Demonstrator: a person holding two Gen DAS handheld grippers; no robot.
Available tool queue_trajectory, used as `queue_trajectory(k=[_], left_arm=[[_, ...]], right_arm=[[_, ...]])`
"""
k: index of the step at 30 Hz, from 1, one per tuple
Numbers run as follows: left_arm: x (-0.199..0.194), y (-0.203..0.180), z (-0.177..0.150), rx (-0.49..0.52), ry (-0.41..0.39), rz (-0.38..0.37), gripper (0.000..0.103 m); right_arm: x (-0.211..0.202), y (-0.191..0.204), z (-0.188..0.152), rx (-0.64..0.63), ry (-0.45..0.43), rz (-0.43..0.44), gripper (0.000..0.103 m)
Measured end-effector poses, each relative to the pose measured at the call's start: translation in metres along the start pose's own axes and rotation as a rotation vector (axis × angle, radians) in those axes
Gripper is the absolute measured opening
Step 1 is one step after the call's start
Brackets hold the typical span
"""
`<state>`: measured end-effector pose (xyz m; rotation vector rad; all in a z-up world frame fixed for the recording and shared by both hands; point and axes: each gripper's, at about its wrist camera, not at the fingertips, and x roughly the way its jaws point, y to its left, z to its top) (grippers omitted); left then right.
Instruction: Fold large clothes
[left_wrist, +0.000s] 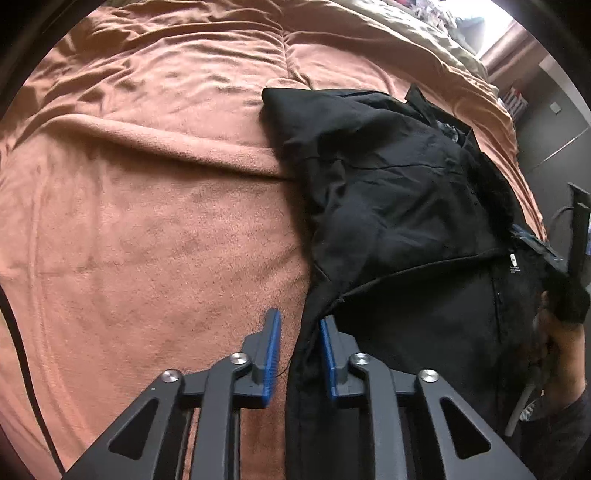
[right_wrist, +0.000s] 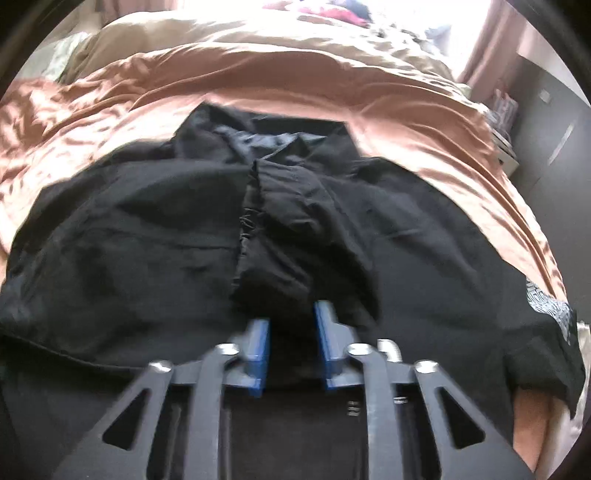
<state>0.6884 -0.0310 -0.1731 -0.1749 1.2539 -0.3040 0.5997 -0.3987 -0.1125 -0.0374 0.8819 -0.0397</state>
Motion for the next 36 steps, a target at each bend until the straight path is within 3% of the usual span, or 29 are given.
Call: queue_trajectory(k=[8, 12, 18, 19, 22, 23, 27, 28, 29, 31, 36], left_arm=[[-0.009, 0.005, -0.001, -0.033, -0.032, -0.01, 0.016], [-0.011, 0.013, -0.003, -0.06, -0.037, -0.018, 0.016], [-0.015, 0.016, -0.007, -0.062, -0.042, -0.024, 0.016], [-0.017, 0.015, -0.008, -0.061, -0.042, -0.024, 0.016], [-0.028, 0.014, -0.006, -0.056, -0.061, -0.032, 0.016], [-0.035, 0.013, -0.007, -0.049, -0.079, -0.037, 0.016], [-0.048, 0.009, -0.003, -0.027, -0.112, -0.059, 0.016], [-0.048, 0.008, -0.002, -0.025, -0.112, -0.058, 0.016], [-0.048, 0.006, -0.002, -0.024, -0.111, -0.057, 0.016], [-0.048, 0.003, -0.002, -0.022, -0.109, -0.065, 0.016], [-0.045, -0.004, -0.01, -0.027, -0.095, -0.06, 0.016]], right_arm=[[-0.043, -0.081, -0.028, 0.214, -0.055, 0.044, 0.006], [-0.04, -0.123, -0.058, 0.328, -0.007, 0.098, 0.006], [-0.025, -0.148, -0.08, 0.406, 0.057, 0.24, 0.009], [-0.025, -0.152, -0.084, 0.426, 0.057, 0.26, 0.015], [-0.036, -0.172, -0.094, 0.501, 0.01, 0.323, 0.063], [-0.042, -0.18, -0.102, 0.523, -0.005, 0.337, 0.066], [-0.033, -0.199, -0.122, 0.608, -0.003, 0.407, 0.066], [-0.03, -0.2, -0.125, 0.616, 0.009, 0.393, 0.056], [-0.023, -0.2, -0.125, 0.618, 0.023, 0.394, 0.03], [-0.013, -0.202, -0.124, 0.635, 0.047, 0.427, 0.015], [-0.01, -0.21, -0.11, 0.628, 0.047, 0.359, 0.013]])
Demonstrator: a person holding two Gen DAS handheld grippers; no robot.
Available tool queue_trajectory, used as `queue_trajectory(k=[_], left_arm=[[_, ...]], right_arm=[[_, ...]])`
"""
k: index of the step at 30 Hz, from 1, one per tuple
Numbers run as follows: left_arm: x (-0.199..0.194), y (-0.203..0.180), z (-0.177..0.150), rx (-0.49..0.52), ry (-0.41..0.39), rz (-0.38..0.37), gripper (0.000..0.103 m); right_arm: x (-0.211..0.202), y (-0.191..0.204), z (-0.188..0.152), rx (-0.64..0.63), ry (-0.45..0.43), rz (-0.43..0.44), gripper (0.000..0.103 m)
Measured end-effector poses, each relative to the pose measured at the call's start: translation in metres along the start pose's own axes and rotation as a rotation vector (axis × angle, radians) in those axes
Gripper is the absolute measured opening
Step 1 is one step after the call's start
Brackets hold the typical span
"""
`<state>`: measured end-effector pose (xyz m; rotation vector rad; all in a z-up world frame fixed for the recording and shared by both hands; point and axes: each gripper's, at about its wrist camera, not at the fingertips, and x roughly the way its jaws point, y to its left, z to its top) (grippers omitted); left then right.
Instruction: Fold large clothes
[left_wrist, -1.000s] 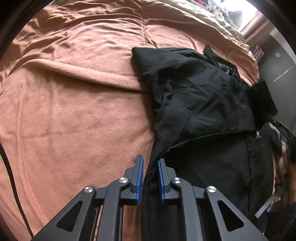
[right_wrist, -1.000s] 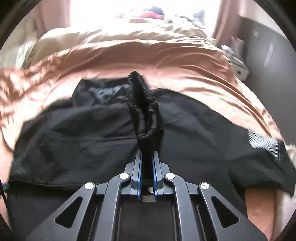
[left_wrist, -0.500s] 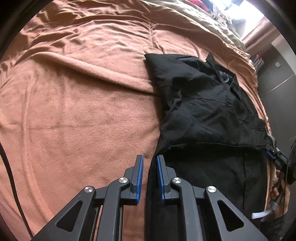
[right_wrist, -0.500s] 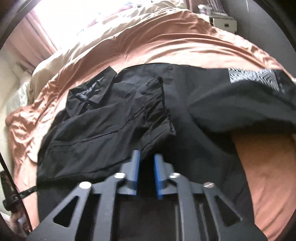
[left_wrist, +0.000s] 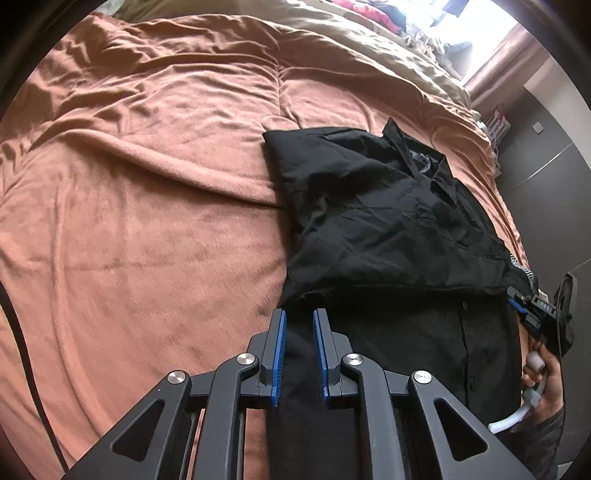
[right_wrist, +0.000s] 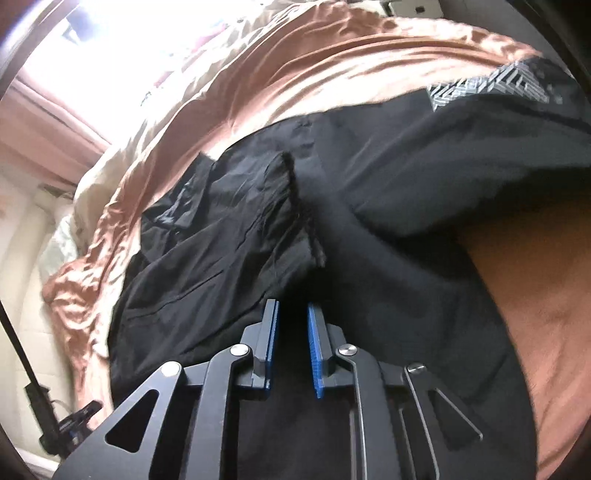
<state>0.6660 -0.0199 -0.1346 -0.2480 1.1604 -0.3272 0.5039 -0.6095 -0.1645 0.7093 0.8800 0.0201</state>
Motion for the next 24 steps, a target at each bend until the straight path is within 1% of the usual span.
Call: queue_trajectory(k=[1, 4, 6, 7, 8, 9, 10, 12, 14, 16, 17, 18, 19, 20, 21, 22, 24], left_arm=[[0.0, -0.002, -0.002, 0.001, 0.001, 0.003, 0.016], [-0.005, -0.005, -0.006, 0.005, -0.001, 0.018, 0.016], [-0.012, -0.008, -0.007, -0.003, -0.005, 0.015, 0.016], [-0.015, -0.01, -0.008, -0.002, -0.01, 0.015, 0.016], [-0.019, -0.013, -0.008, 0.002, -0.015, 0.017, 0.016], [-0.023, -0.017, -0.009, 0.009, -0.021, 0.022, 0.016], [-0.025, -0.02, -0.009, 0.012, -0.024, 0.024, 0.016], [-0.031, -0.029, -0.01, 0.016, -0.028, 0.027, 0.017], [-0.035, -0.038, -0.012, 0.023, -0.032, 0.026, 0.018], [-0.038, -0.049, -0.014, 0.034, -0.039, 0.024, 0.023], [-0.039, -0.054, -0.015, 0.036, -0.043, 0.021, 0.032], [-0.04, -0.061, -0.016, 0.039, -0.052, 0.015, 0.042], [-0.041, -0.065, -0.016, 0.04, -0.059, 0.011, 0.046], [-0.042, -0.071, -0.016, 0.045, -0.068, 0.008, 0.051], [-0.042, -0.077, -0.016, 0.051, -0.075, 0.006, 0.053], [-0.042, -0.084, -0.016, 0.06, -0.079, 0.002, 0.053], [-0.038, -0.096, -0.016, 0.074, -0.077, -0.002, 0.053]], right_arm=[[0.0, 0.0, 0.005, 0.0, -0.001, -0.012, 0.013], [-0.004, 0.001, 0.009, -0.01, 0.019, -0.01, 0.013], [-0.014, 0.005, 0.004, -0.013, 0.008, -0.007, 0.017], [-0.023, 0.004, 0.003, -0.023, -0.008, 0.006, 0.03], [-0.025, 0.006, -0.002, -0.03, -0.019, 0.013, 0.06], [-0.034, 0.002, -0.004, -0.034, -0.035, 0.026, 0.074], [-0.042, -0.002, -0.006, -0.034, -0.049, 0.033, 0.083], [-0.052, -0.01, -0.012, -0.03, -0.064, 0.031, 0.083], [-0.07, -0.027, -0.016, -0.009, -0.093, 0.022, 0.083], [-0.091, -0.051, -0.019, 0.035, -0.138, 0.009, 0.083], [-0.098, -0.058, -0.02, 0.019, -0.151, 0.005, 0.083], [-0.108, -0.07, -0.02, 0.042, -0.168, -0.002, 0.083], [-0.119, -0.085, -0.021, 0.072, -0.191, -0.015, 0.082], [-0.126, -0.093, -0.022, 0.086, -0.203, -0.02, 0.078], [-0.135, -0.105, -0.022, 0.104, -0.216, -0.024, 0.073], [-0.145, -0.121, -0.022, 0.13, -0.228, -0.028, 0.065], [-0.157, -0.138, -0.024, 0.169, -0.241, -0.036, 0.064]])
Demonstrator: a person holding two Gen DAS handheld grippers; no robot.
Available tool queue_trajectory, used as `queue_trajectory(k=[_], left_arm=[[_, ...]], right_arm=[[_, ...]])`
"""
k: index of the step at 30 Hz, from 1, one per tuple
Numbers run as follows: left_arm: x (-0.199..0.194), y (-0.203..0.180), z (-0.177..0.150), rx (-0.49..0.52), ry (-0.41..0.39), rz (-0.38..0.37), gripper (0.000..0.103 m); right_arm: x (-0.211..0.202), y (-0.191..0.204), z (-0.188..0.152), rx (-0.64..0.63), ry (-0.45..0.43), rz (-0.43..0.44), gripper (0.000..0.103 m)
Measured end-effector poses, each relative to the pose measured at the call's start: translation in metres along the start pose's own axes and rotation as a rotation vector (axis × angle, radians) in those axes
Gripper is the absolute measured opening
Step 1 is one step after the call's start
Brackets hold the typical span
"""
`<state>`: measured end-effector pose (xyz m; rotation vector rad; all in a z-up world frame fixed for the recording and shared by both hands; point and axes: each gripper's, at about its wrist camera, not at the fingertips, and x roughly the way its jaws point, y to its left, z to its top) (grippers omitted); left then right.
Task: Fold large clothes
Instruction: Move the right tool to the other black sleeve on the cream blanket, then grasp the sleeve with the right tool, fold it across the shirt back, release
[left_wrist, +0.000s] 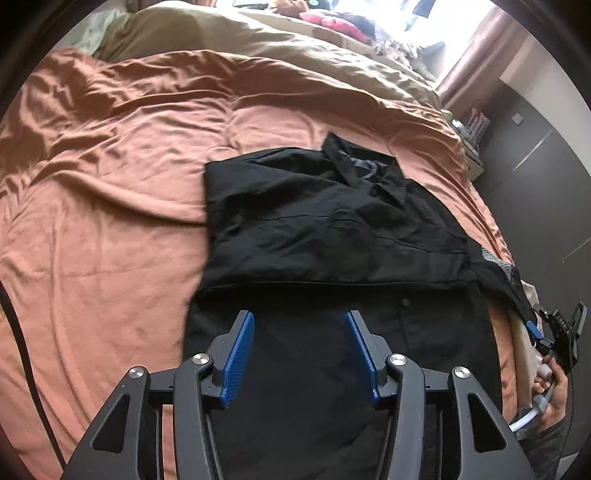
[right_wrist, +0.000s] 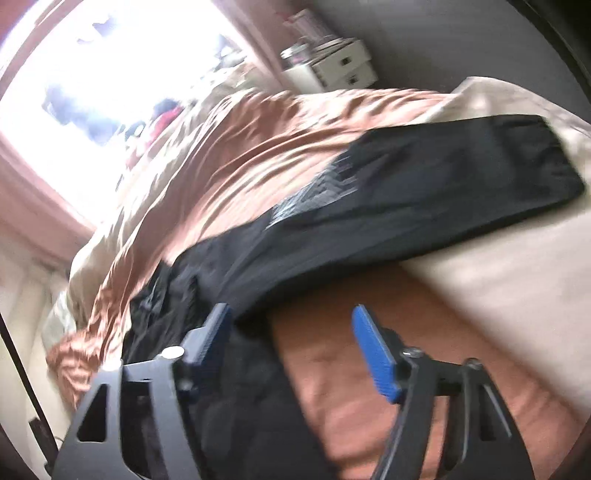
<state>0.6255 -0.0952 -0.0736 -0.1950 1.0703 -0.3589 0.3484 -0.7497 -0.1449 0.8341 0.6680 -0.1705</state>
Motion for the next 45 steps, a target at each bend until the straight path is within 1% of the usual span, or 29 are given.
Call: queue_trajectory(k=[4, 10, 12, 14, 15, 16, 18, 19, 20, 22, 23, 25, 28, 29, 30, 31, 35, 38, 42, 45], left_arm=[[0.011, -0.02, 0.001, 0.023, 0.004, 0.0, 0.053], [0.031, -0.04, -0.001, 0.05, 0.023, 0.003, 0.053], [0.036, -0.042, -0.002, 0.053, 0.028, 0.008, 0.053], [0.041, -0.041, -0.002, 0.051, 0.034, 0.015, 0.053], [0.044, -0.04, -0.002, 0.051, 0.037, 0.02, 0.053], [0.046, -0.04, -0.003, 0.05, 0.039, 0.025, 0.053], [0.05, -0.037, -0.003, 0.049, 0.045, 0.031, 0.053], [0.051, -0.036, -0.003, 0.048, 0.047, 0.032, 0.053], [0.052, -0.034, -0.003, 0.046, 0.049, 0.034, 0.053], [0.05, -0.03, -0.003, 0.041, 0.047, 0.034, 0.053], [0.048, -0.028, -0.002, 0.039, 0.042, 0.034, 0.053], [0.043, -0.023, -0.002, 0.032, 0.032, 0.035, 0.053], [0.034, -0.015, -0.002, 0.01, 0.018, 0.027, 0.053], [0.03, -0.012, -0.002, 0.003, 0.013, 0.022, 0.053], [0.027, -0.009, -0.003, -0.001, 0.01, 0.02, 0.053], [0.023, -0.007, -0.003, -0.005, 0.006, 0.018, 0.053], [0.005, 0.008, -0.005, -0.031, -0.017, 0.01, 0.053], [-0.01, 0.02, -0.006, -0.048, -0.032, 0.008, 0.053], [-0.032, 0.04, -0.008, -0.068, -0.054, 0.008, 0.053], [-0.047, 0.059, -0.011, -0.089, -0.074, 0.017, 0.053]], right_arm=[[-0.017, -0.04, 0.007, 0.086, -0.034, -0.017, 0.064], [-0.018, -0.059, 0.007, 0.18, -0.066, -0.028, 0.064], [-0.014, -0.069, 0.007, 0.225, -0.074, -0.053, 0.063], [-0.008, -0.074, 0.007, 0.27, -0.081, -0.068, 0.048], [-0.005, -0.077, 0.007, 0.292, -0.084, -0.066, 0.045], [-0.003, -0.077, 0.009, 0.308, -0.087, -0.067, 0.04], [0.0, -0.079, 0.011, 0.338, -0.09, -0.077, 0.023], [0.001, -0.079, 0.012, 0.35, -0.091, -0.086, 0.01], [-0.002, -0.076, 0.014, 0.35, -0.094, -0.081, 0.005], [-0.012, -0.058, 0.019, 0.297, -0.133, -0.071, 0.001], [-0.022, -0.038, 0.022, 0.237, -0.167, -0.068, 0.0], [-0.037, -0.009, 0.024, 0.149, -0.206, -0.044, 0.0], [-0.061, 0.051, 0.026, 0.032, -0.239, 0.017, 0.0], [-0.065, 0.065, 0.025, 0.006, -0.246, 0.034, 0.0], [-0.073, 0.09, 0.024, -0.031, -0.255, 0.065, 0.0], [-0.078, 0.106, 0.022, -0.055, -0.258, 0.085, 0.0], [-0.095, 0.182, 0.009, -0.148, -0.249, 0.173, 0.0], [-0.098, 0.234, -0.007, -0.206, -0.226, 0.227, 0.0], [-0.096, 0.287, -0.031, -0.27, -0.188, 0.267, 0.0], [-0.089, 0.329, -0.056, -0.32, -0.146, 0.296, 0.0]])
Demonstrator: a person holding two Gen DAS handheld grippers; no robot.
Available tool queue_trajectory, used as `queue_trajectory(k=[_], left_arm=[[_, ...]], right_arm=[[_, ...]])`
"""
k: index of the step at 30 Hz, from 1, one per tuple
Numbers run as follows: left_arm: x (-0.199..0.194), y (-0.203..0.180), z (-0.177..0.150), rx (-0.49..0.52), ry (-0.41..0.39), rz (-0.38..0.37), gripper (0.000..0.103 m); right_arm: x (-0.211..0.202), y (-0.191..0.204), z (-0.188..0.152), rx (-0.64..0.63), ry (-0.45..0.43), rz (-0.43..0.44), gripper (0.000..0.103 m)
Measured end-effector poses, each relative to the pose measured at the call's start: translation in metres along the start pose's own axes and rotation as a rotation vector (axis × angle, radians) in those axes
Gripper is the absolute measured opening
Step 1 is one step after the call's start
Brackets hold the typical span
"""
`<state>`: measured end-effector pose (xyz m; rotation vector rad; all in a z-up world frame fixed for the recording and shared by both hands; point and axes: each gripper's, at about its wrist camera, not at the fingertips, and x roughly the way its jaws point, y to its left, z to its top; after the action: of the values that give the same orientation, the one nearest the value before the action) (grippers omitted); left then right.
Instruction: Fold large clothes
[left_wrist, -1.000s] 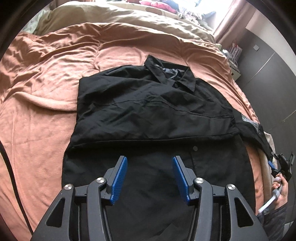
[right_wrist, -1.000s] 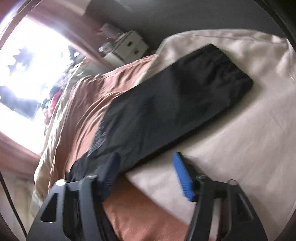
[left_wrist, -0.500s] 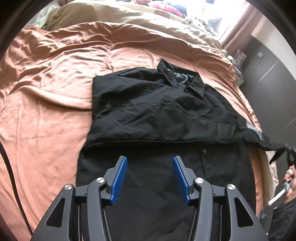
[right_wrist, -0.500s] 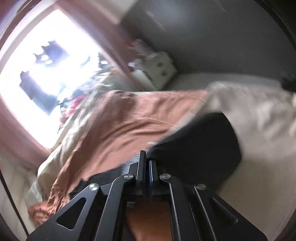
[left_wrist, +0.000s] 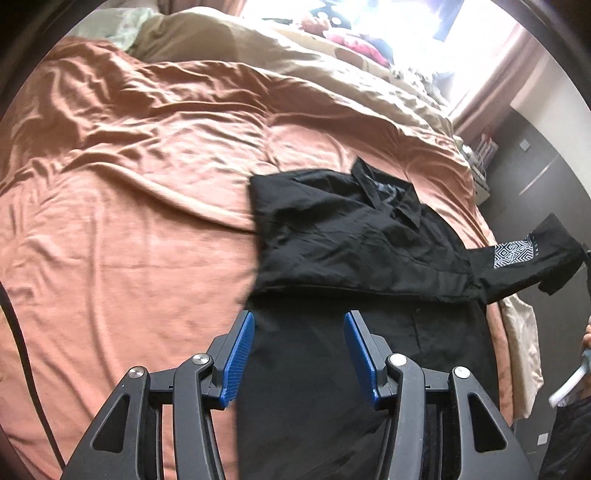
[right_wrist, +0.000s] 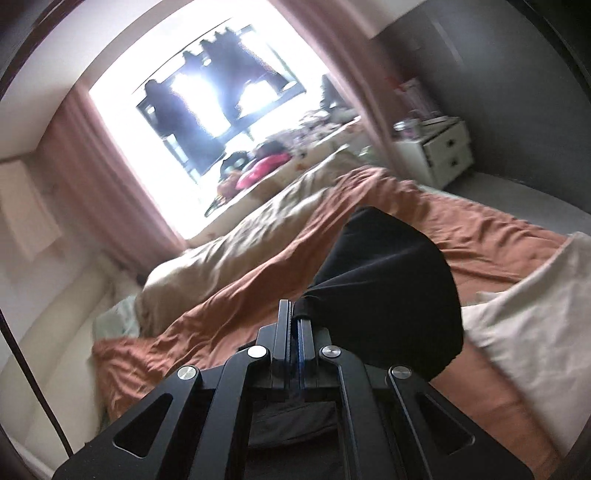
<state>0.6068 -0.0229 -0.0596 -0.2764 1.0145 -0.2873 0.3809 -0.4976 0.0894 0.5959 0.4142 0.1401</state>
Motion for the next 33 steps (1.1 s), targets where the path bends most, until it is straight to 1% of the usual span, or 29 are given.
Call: queue_trajectory(k=[2, 5, 6, 7, 9, 10, 11, 12, 13, 16, 18, 19, 21, 23, 24, 25, 26, 27, 28, 29, 31, 33], left_arm=[[-0.009, 0.015, -0.001, -0.021, -0.008, 0.007, 0.053], [-0.02, 0.037, -0.003, -0.052, -0.019, 0.019, 0.053], [-0.022, 0.042, -0.004, -0.058, -0.021, 0.022, 0.053], [-0.026, 0.05, -0.005, -0.067, -0.024, 0.027, 0.053], [-0.029, 0.061, -0.007, -0.077, -0.027, 0.035, 0.053], [-0.031, 0.068, -0.009, -0.084, -0.028, 0.04, 0.053], [-0.032, 0.073, -0.009, -0.089, -0.027, 0.043, 0.053], [-0.034, 0.08, -0.011, -0.097, -0.027, 0.047, 0.053], [-0.036, 0.086, -0.012, -0.102, -0.026, 0.051, 0.053], [-0.043, 0.103, -0.016, -0.116, -0.03, 0.063, 0.053], [-0.048, 0.115, -0.019, -0.131, -0.036, 0.073, 0.053], [-0.05, 0.119, -0.02, -0.137, -0.036, 0.075, 0.053], [-0.055, 0.129, -0.022, -0.152, -0.038, 0.082, 0.053], [-0.058, 0.135, -0.025, -0.155, -0.041, 0.094, 0.053], [-0.06, 0.135, -0.026, -0.151, -0.043, 0.1, 0.053], [-0.06, 0.135, -0.027, -0.147, -0.044, 0.102, 0.053], [-0.06, 0.134, -0.027, -0.141, -0.043, 0.106, 0.053], [-0.06, 0.131, -0.027, -0.135, -0.042, 0.107, 0.053], [-0.059, 0.128, -0.027, -0.129, -0.04, 0.104, 0.053], [-0.058, 0.125, -0.026, -0.123, -0.038, 0.1, 0.053], [-0.054, 0.111, -0.025, -0.102, -0.035, 0.091, 0.053], [-0.048, 0.095, -0.023, -0.082, -0.03, 0.081, 0.053]], right_arm=[[0.013, 0.015, -0.003, -0.019, 0.027, 0.02, 0.0], [0.033, 0.043, -0.018, -0.045, 0.069, 0.047, 0.0], [0.028, 0.03, -0.012, -0.046, 0.08, 0.055, 0.0], [0.044, 0.038, -0.014, -0.051, 0.097, 0.062, 0.0], [0.065, 0.035, -0.011, -0.058, 0.129, 0.072, 0.0], [0.076, 0.042, -0.021, -0.067, 0.152, 0.077, 0.0], [0.076, 0.037, -0.022, -0.074, 0.171, 0.081, 0.0], [0.088, 0.02, -0.013, -0.087, 0.19, 0.089, 0.0], [0.096, 0.024, -0.02, -0.111, 0.205, 0.096, 0.0], [0.151, 0.018, -0.01, -0.143, 0.272, 0.07, 0.0], [0.171, 0.017, -0.019, -0.138, 0.324, 0.051, 0.0], [0.184, 0.013, -0.026, -0.126, 0.365, 0.039, 0.0], [0.196, 0.008, -0.031, -0.106, 0.413, 0.019, 0.0], [0.205, 0.005, -0.034, -0.095, 0.442, 0.025, 0.001], [0.203, 0.01, -0.035, -0.091, 0.451, 0.034, 0.002], [0.203, 0.01, -0.037, -0.089, 0.467, 0.047, 0.012], [0.201, 0.009, -0.037, -0.091, 0.48, 0.062, 0.04], [0.198, 0.007, -0.037, -0.092, 0.485, 0.076, 0.061], [0.195, 0.003, -0.036, -0.093, 0.488, 0.092, 0.092], [0.191, -0.001, -0.034, -0.101, 0.484, 0.093, 0.094], [0.185, -0.012, -0.03, -0.11, 0.486, 0.099, 0.094], [0.173, -0.031, -0.022, -0.089, 0.478, 0.116, 0.094]])
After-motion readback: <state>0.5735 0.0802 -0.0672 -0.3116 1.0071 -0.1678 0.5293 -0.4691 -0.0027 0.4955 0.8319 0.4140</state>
